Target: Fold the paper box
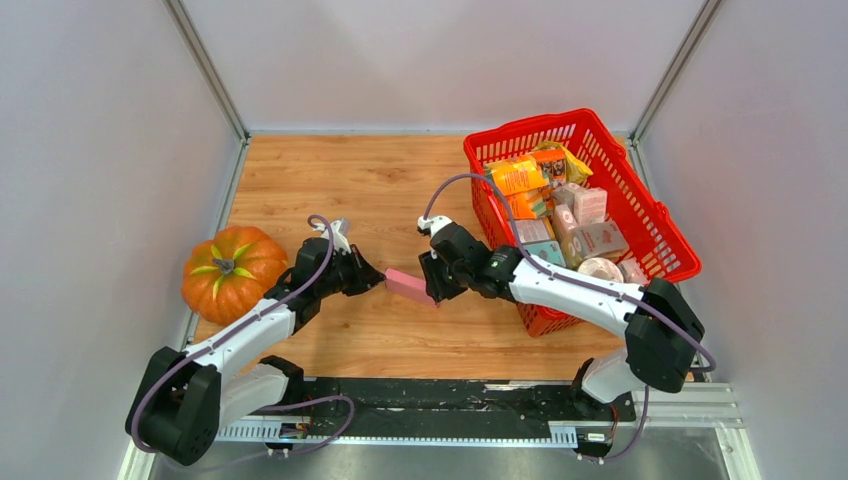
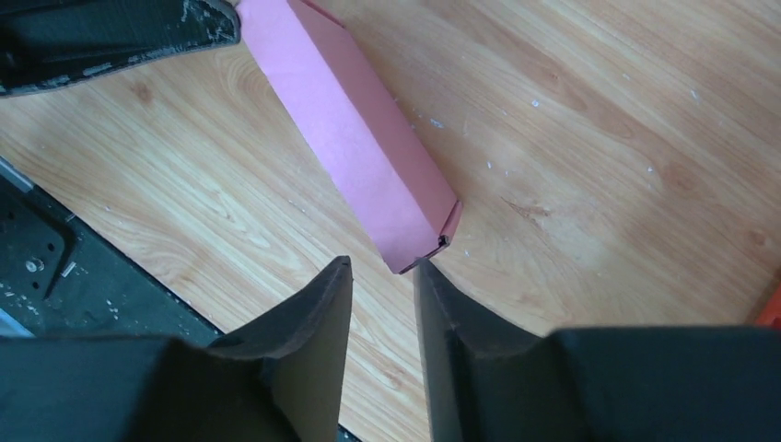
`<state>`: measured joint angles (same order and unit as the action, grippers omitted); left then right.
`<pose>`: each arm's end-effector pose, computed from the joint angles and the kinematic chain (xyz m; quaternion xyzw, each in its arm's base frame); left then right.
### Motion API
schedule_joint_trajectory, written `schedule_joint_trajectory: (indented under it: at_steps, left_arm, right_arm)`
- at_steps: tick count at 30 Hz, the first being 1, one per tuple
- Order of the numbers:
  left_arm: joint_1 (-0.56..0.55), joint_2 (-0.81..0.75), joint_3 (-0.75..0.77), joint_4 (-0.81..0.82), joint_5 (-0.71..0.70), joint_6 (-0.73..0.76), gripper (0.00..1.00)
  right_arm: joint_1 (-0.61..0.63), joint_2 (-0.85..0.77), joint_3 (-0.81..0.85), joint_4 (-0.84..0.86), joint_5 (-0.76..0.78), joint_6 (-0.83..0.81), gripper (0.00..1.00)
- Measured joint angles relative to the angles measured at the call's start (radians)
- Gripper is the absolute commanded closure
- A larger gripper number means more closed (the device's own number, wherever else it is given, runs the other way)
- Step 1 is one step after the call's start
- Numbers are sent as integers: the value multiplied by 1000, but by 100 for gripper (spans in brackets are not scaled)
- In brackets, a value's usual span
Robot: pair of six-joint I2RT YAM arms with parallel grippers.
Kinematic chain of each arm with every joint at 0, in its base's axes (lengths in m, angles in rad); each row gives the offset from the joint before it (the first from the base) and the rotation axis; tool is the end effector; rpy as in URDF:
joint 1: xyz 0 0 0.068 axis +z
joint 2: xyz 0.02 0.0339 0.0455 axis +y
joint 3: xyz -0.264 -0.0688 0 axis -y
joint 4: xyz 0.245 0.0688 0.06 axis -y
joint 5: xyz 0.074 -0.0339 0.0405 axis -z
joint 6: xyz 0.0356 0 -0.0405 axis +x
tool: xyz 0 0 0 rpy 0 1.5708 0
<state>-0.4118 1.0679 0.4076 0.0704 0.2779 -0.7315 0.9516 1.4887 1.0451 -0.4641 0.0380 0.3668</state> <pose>0.1913 -0.0942 0.1817 -0.0746 0.8729 -0.3551 0.3262 0.1827 0.2540 0.2393 -0.2666 0.9070 0.1851 0.2683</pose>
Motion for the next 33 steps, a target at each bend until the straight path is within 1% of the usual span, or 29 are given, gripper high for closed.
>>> schedule_joint_trajectory:
  at_steps: [4,12,16,19,20,23,28,31,33]
  left_arm:
    - [0,0,0,-2,0,0,100]
    - [0,1,0,0,1,0,100]
    - [0,0,0,0,-3,0,100]
    - [0,-3,-2,0,-4,0,100]
    - [0,-5,-2,0,-4,0,100]
    - [0,-6,-4,0,-5,0,100]
    - [0,-5,-5,2,-3,0,100]
    - [0,-5,-6,6,-2,-3,100]
    - [0,-5,-6,6,-2,-3,100]
  right_arm:
    - [-9,-3,18,-19,2,-3,77]
    - [-16,21,10,-21,10,-9,83]
    - [-16,35,-15,19,12,-5,80]
    - [-11,32,-21,27,29,-5,76]
    - [-9,30,-21,26,35,-6,72]
    - [-6,27,-9,8,52,-18,64]
    - [-6,32,69,-78,69,-60,64]
    - [-6,32,118,-72,69,-74,65]
    - [-6,34,111,-54,68,-76,66]
